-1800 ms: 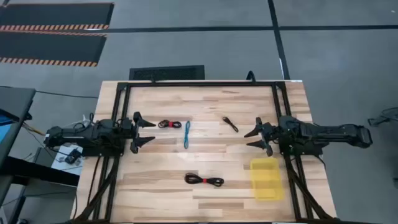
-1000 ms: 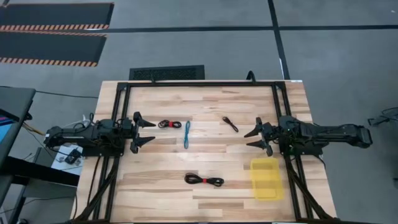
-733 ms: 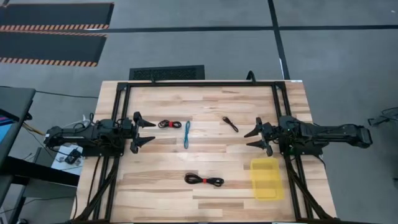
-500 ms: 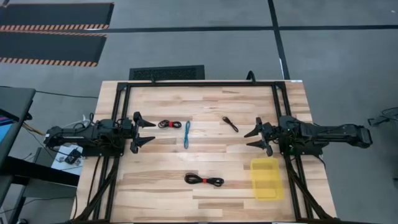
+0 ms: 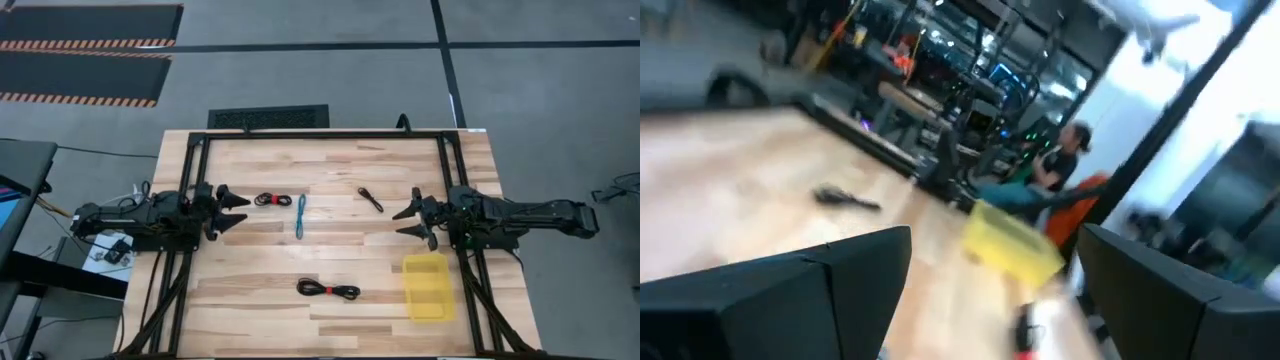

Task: Pick and place USB-C Cables
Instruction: Put the top right black charger cable into the yellow bin

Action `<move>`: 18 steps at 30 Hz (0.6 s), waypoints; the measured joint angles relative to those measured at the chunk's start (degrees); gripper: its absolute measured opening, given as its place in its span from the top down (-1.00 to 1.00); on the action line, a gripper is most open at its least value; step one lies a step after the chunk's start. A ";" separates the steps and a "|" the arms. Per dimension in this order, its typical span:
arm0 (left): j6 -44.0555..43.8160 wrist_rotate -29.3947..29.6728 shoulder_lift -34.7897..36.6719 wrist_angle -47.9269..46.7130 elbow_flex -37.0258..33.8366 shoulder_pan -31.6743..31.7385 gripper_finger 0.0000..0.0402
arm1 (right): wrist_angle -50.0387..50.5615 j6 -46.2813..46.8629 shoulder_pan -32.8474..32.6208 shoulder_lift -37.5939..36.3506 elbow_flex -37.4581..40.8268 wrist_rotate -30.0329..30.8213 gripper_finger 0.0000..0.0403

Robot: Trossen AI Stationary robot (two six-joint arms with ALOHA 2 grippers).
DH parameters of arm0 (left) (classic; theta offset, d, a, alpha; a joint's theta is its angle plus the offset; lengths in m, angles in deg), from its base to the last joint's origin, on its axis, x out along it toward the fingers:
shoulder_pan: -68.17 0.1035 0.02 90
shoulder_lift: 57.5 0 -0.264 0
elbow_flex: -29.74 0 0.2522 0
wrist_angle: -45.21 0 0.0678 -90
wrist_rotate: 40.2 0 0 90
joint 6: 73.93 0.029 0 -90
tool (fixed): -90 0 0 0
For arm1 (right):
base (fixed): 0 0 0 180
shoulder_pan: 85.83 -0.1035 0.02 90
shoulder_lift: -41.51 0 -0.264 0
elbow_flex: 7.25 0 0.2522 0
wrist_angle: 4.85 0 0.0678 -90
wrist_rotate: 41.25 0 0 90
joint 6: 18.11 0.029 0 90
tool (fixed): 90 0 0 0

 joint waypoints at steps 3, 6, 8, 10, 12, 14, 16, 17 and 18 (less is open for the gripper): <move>-12.79 2.44 0.00 0.00 0.00 0.00 -0.40 | 0.19 -2.17 0.93 0.00 0.00 2.87 -0.05; -21.25 5.36 0.00 -0.04 -0.02 0.00 -0.40 | 0.22 -6.33 1.88 0.00 0.00 3.95 -0.05; -22.86 7.23 0.00 -0.15 -0.02 0.02 -0.40 | 0.20 -8.45 2.42 0.00 0.00 3.98 -0.05; -24.22 9.30 0.00 -0.06 -0.02 0.02 -0.40 | -0.03 -9.24 3.00 0.00 0.01 4.58 -0.05; -25.20 11.62 0.00 -0.11 -0.02 0.02 -0.40 | -0.34 -9.35 3.43 0.00 0.00 5.20 -0.05; -25.69 14.63 0.00 -0.18 -0.02 0.02 -0.40 | -0.85 -7.10 3.56 0.00 0.00 5.16 -0.05; -26.82 18.05 0.00 -0.17 -0.02 0.02 -0.40 | -1.00 2.49 3.13 -0.01 0.00 4.23 -0.05; -27.83 19.46 0.00 -0.13 -0.02 0.02 -0.40 | -0.99 8.18 2.83 0.00 0.00 3.85 -0.05; -28.34 20.64 0.00 -0.19 -0.02 0.04 -0.40 | -1.01 13.30 2.51 0.00 0.00 3.86 -0.05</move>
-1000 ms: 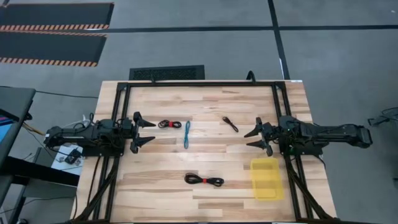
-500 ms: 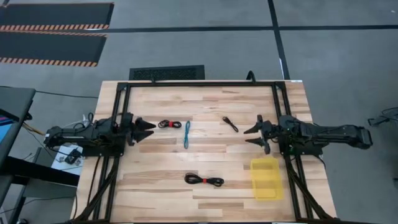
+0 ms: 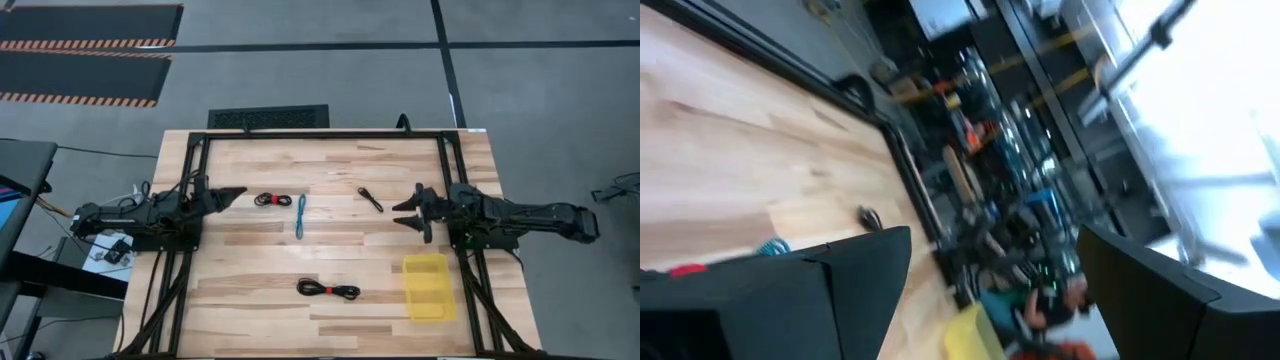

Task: Pick and place USB-C Cables
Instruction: Put the top right black charger cable into the yellow bin

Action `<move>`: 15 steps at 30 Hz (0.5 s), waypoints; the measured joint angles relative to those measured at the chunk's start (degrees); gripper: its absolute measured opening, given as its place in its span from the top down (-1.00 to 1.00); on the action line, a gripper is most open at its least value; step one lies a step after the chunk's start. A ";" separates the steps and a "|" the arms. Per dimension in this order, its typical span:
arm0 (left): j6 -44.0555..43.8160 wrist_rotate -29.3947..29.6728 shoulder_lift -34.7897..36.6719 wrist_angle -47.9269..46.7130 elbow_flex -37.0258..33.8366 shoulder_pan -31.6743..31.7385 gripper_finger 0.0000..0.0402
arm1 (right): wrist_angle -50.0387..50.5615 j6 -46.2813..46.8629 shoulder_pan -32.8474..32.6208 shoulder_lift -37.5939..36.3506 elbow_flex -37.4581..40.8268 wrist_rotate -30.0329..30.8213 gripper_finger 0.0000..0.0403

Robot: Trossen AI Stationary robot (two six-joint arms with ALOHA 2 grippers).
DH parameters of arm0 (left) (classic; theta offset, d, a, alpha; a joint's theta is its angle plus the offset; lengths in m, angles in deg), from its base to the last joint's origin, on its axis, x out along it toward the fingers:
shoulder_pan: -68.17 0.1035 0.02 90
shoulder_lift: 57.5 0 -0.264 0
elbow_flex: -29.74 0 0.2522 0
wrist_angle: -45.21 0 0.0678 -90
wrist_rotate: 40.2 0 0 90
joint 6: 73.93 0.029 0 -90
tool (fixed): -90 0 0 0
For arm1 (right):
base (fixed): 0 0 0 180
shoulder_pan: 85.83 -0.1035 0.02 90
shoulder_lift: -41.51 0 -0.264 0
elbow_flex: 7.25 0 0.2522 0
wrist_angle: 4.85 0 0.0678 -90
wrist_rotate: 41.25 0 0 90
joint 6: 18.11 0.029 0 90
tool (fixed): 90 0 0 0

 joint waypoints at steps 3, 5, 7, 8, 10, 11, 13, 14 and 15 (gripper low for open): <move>-2.71 2.73 0.00 0.53 0.00 -0.02 -0.40 | -0.22 12.11 -0.57 0.00 0.00 0.15 -0.05; -5.98 3.47 0.00 2.27 0.00 -0.02 -0.40 | -1.56 19.60 -0.63 0.01 0.00 1.54 -0.05; -6.85 2.91 0.00 4.65 0.00 -0.02 -0.40 | -1.82 27.38 -0.44 -0.02 0.00 1.76 -0.05; -6.44 2.48 0.00 6.10 0.00 -0.02 -0.40 | -1.76 29.53 -0.42 -0.02 0.00 1.72 -0.05; -4.29 1.31 0.00 8.95 0.00 -0.02 -0.40 | -1.83 30.13 -0.44 -0.04 0.00 2.14 -0.05; -3.19 0.62 0.00 10.36 0.01 -0.02 -0.40 | -1.83 30.71 -0.45 -0.04 0.00 3.87 -0.05; -0.24 -1.81 0.02 11.21 0.41 -0.02 -0.40 | -1.61 32.65 -0.43 -0.03 0.00 8.04 -0.05; 1.21 -3.59 -0.03 10.76 0.92 -0.02 -0.40 | -1.60 33.04 -0.41 -0.04 0.00 9.77 -0.05; 2.04 -4.86 -0.13 10.66 1.45 -0.02 -0.40 | -1.71 33.26 -0.42 -0.02 0.00 11.12 -0.05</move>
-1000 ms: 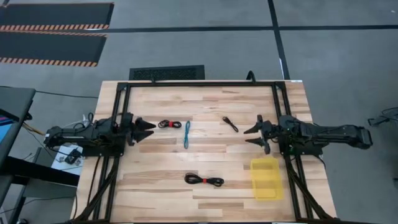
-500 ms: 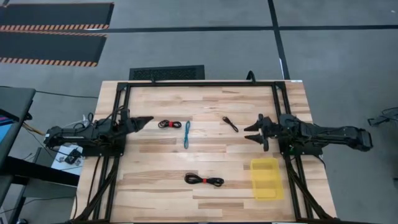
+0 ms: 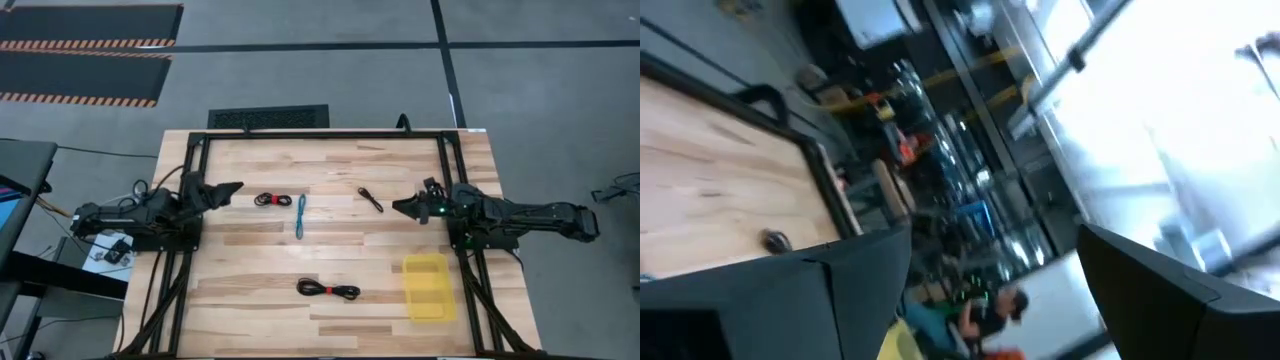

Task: Pick and place USB-C Cables
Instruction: Put the top right black charger cable into the yellow bin

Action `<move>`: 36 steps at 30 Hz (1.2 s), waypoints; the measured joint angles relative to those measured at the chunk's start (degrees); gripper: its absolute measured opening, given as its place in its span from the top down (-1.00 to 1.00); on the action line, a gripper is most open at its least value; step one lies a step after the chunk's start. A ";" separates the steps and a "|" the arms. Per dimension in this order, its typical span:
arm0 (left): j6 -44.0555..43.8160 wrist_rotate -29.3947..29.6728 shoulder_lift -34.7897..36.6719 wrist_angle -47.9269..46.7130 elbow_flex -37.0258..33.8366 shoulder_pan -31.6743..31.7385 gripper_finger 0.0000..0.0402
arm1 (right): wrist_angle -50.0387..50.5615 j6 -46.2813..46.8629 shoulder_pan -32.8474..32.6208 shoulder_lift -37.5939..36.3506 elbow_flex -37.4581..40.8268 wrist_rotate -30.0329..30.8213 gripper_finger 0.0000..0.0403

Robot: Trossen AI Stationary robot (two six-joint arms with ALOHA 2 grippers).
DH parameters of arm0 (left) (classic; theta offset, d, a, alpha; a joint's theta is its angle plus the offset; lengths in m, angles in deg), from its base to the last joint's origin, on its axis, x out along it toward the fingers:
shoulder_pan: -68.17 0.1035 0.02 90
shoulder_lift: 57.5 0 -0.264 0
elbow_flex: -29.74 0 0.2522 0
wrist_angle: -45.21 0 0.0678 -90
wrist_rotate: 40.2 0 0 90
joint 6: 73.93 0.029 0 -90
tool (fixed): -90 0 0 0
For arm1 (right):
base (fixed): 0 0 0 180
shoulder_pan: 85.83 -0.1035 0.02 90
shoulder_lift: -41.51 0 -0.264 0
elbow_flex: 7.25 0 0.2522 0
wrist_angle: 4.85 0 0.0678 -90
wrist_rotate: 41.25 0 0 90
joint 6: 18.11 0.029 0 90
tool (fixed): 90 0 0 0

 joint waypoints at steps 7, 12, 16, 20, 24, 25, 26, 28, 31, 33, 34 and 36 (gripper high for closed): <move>-1.34 -4.01 -4.52 -0.17 5.70 -0.01 -0.40 | -13.70 9.68 0.05 0.01 -0.45 5.55 -0.05; 1.72 -6.59 -11.00 -8.12 11.96 -0.02 -0.40 | -16.69 0.70 0.05 1.66 -8.30 5.53 -0.05; -1.74 -7.49 -17.41 -15.81 16.28 -0.02 -0.40 | -12.06 -6.75 0.05 7.17 -18.16 6.61 -0.05; -1.61 -14.06 -23.62 -19.97 20.21 0.02 -0.40 | 1.05 -12.17 0.05 16.44 -30.24 6.73 -0.05; 2.85 -14.95 -28.16 -23.77 23.54 -0.02 -0.40 | 18.82 -14.87 0.32 27.40 -42.40 7.30 -0.05; 4.13 -14.56 -29.14 -24.77 24.29 -0.01 -0.40 | 23.70 -14.59 0.67 30.45 -45.06 7.99 -0.05; 5.44 -14.17 -30.04 -26.06 25.02 0.00 -0.40 | 28.37 -13.19 1.04 33.30 -47.63 8.54 -0.05; 7.50 -13.67 -31.55 -27.57 26.08 0.00 -0.40 | 35.58 -11.14 2.03 38.76 -51.84 8.35 -0.05; 8.64 -13.61 -32.77 -27.78 27.40 0.00 -0.40 | 41.83 -11.05 2.95 45.41 -57.17 7.34 -0.05; 9.92 -13.61 -33.22 -28.14 28.33 0.00 -0.40 | 42.78 -11.22 3.26 49.07 -59.65 6.93 -0.05; 10.61 -13.58 -33.33 -28.75 28.75 0.01 -0.40 | 42.79 -11.54 3.32 50.66 -60.67 6.93 -0.05; 12.14 -13.48 -33.41 -29.85 29.55 0.00 -0.40 | 42.80 -12.94 3.32 53.49 -62.63 6.95 -0.05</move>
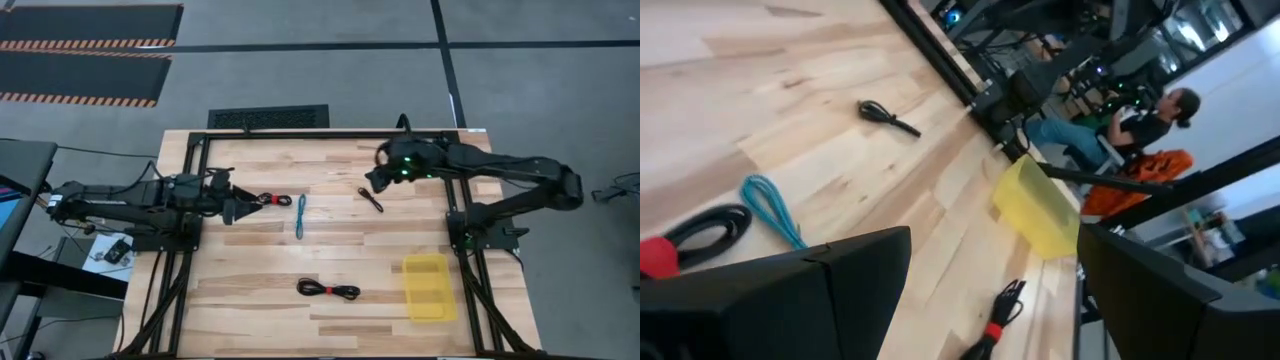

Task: Pick and place USB-C Cables
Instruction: Put the top right black charger cable into the yellow bin

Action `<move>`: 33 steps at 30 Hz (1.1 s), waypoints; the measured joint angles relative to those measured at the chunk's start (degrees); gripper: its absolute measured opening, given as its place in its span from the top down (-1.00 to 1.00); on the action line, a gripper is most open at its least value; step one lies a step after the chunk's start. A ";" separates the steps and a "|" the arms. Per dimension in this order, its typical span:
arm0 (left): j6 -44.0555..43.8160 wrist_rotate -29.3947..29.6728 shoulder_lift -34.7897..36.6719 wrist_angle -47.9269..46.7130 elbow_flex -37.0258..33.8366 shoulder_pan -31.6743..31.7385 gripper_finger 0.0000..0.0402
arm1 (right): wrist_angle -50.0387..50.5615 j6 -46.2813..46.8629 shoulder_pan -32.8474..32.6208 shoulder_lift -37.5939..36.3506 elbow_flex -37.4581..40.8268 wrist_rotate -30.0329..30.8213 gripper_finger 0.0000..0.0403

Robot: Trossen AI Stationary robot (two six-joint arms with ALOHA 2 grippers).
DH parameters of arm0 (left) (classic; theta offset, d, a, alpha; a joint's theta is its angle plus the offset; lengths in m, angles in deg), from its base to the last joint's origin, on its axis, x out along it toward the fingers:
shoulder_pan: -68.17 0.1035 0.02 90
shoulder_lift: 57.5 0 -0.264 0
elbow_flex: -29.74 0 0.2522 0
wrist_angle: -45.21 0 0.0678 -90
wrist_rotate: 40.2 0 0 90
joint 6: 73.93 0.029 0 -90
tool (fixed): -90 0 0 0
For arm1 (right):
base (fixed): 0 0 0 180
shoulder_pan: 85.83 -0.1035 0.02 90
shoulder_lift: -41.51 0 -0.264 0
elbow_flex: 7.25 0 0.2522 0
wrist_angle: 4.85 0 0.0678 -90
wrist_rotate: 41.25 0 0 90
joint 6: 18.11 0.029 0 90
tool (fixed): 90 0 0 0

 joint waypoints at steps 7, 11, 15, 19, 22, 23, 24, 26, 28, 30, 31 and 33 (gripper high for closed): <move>2.17 1.98 0.00 -2.40 0.34 0.00 -0.40 | 3.41 -3.11 0.00 7.25 -2.66 -0.13 -0.05; 0.80 1.63 -0.62 -2.09 0.34 0.00 -0.40 | 9.33 -0.65 -0.07 8.97 -2.80 -0.11 -0.05; 0.16 1.23 -1.31 -2.13 0.34 0.00 -0.40 | 19.05 4.61 -0.11 11.17 -2.83 0.06 -0.05; -0.93 3.27 -2.81 -1.30 0.35 -0.01 -0.40 | 23.23 3.10 -0.11 14.07 -1.90 0.50 -0.05; -2.01 3.29 -4.39 -0.60 0.34 0.02 -0.40 | 23.60 0.81 -0.07 16.69 -1.32 0.14 -0.06; -2.42 3.22 -4.98 0.30 0.35 0.02 -0.40 | 23.62 -0.59 -0.07 17.44 -1.24 0.18 -0.08; -2.60 2.87 -5.41 0.67 0.38 0.01 -0.40 | 23.54 -1.74 -0.07 18.32 -1.24 0.33 -0.10; -2.61 2.07 -6.26 1.41 0.35 0.02 -0.40 | 22.35 -4.00 -0.07 20.16 -1.22 0.59 -0.17; -2.38 2.04 -7.29 2.64 0.36 0.02 -0.40 | 20.14 -6.19 -0.07 21.49 -1.19 0.59 -0.24; -2.29 2.44 -8.38 3.17 0.36 0.10 -0.40 | 18.17 -8.29 -0.07 22.99 -1.24 0.61 -0.29; -2.33 2.67 -9.00 3.37 0.36 0.34 -0.40 | 17.60 -9.24 -0.07 23.79 -1.24 0.62 -0.30; -2.40 2.33 -10.26 4.10 0.36 1.04 -0.40 | 16.70 -10.82 0.00 25.33 -1.24 0.67 -0.31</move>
